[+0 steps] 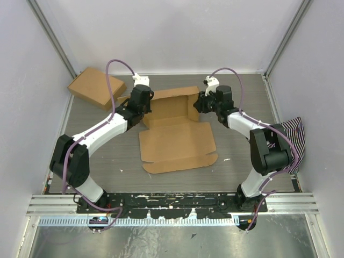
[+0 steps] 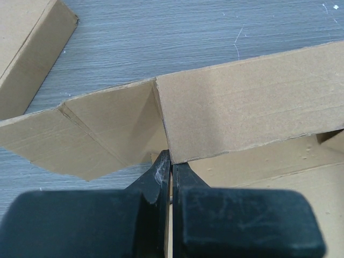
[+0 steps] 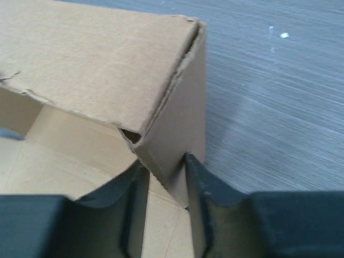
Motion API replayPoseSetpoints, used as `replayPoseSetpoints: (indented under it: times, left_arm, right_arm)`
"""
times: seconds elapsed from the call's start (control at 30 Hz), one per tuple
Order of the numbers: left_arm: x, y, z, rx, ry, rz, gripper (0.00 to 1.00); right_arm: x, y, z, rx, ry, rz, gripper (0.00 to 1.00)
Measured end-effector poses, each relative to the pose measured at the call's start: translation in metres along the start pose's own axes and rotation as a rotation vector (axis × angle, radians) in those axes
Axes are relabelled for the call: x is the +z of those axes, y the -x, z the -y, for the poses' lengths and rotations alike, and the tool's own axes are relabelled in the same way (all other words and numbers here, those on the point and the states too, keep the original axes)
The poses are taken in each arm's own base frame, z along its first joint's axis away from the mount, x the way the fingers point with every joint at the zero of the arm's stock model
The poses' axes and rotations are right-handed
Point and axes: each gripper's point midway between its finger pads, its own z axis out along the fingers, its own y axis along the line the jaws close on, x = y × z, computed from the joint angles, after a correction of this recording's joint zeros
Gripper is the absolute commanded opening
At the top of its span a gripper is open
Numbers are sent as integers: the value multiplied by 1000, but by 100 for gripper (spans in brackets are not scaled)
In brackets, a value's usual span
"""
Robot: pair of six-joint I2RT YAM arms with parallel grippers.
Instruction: Fold the paper box
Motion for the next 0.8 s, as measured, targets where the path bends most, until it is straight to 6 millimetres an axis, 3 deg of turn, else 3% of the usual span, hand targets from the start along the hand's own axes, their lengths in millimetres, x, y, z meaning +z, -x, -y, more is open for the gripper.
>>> replayPoseSetpoints:
  times: [0.27,0.57,0.8]
  left_arm:
    - [0,-1,-2,1,9,-3,5]
    - [-8,-5,-6,-43,23,-32,4]
    - [-17,-8,-4,-103,30,-65,7]
  right_arm:
    - [8,1,15,0,-212,82,2]
    - [5,-1,15,7,-526,123,1]
    - [9,-1,20,67,-654,148,1]
